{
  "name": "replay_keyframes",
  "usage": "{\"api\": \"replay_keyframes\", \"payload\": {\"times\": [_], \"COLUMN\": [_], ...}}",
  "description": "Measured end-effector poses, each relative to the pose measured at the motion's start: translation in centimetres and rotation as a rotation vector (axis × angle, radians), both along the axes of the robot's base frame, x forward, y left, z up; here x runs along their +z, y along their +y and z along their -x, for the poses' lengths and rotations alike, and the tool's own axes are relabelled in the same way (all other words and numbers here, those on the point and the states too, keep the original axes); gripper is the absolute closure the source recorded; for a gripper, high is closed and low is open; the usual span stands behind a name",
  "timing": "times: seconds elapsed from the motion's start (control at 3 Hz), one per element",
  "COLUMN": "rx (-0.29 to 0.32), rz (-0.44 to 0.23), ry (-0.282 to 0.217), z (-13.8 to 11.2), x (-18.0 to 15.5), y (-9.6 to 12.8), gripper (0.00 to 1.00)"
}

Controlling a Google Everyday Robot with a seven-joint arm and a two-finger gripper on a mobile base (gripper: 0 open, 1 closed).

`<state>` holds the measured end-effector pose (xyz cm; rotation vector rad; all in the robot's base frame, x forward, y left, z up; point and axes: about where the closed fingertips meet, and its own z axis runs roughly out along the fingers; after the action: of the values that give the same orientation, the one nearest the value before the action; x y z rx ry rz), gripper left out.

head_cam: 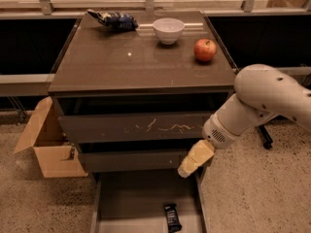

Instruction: Pick rxbar blueberry from bottom drawer and place on counter

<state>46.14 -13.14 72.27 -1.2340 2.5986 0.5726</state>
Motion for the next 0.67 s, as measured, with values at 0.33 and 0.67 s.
{"api": "replay_keyframes", "payload": {"times": [0.33, 0.67], "rx": [-0.038, -0.071], "rz": [-0.053, -0.089], "ry": [0.09, 0.198], "z": [0.5, 1.2], "x": [-5.1, -11.5], "y": [2.3, 3.8], "gripper": [0.0, 0.0]}}
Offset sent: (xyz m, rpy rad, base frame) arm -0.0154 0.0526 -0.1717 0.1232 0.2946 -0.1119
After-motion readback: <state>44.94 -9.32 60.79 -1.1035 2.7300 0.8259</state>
